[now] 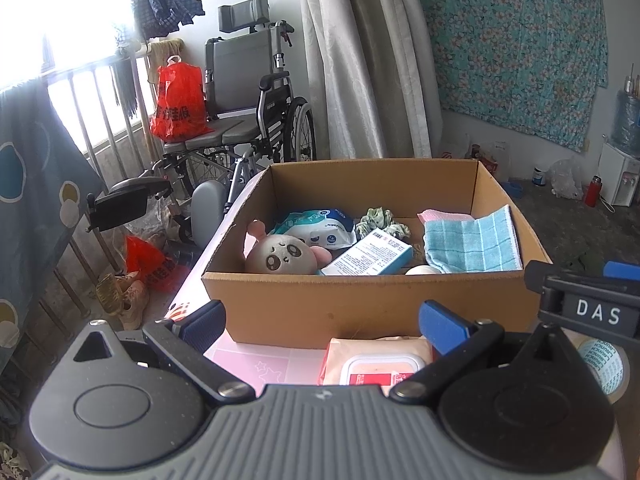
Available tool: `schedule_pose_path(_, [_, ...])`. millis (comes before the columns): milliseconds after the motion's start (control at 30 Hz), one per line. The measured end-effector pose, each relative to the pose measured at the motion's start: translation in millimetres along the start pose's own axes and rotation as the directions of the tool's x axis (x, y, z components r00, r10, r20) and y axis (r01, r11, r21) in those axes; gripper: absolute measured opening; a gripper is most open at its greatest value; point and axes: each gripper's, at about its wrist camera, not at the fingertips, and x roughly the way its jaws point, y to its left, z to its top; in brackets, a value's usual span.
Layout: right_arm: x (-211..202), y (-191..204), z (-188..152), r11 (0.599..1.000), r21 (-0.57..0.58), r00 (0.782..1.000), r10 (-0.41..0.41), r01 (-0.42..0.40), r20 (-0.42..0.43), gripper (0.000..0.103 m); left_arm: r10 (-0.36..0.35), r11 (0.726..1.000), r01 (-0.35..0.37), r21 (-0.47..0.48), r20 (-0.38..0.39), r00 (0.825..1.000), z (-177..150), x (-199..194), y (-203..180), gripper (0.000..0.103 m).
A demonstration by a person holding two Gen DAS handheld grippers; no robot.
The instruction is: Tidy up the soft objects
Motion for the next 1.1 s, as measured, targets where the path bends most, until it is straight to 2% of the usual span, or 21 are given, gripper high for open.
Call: schedule_pose_path(1100, [0.4, -1.1, 2.0, 1.0, 0.003, 1.0, 0.015, -0.015, -0.002, 0.085, -0.013, 1.0, 0.013, 0.02, -0.006, 1.0, -3.1, 1.0, -5.3, 0.103])
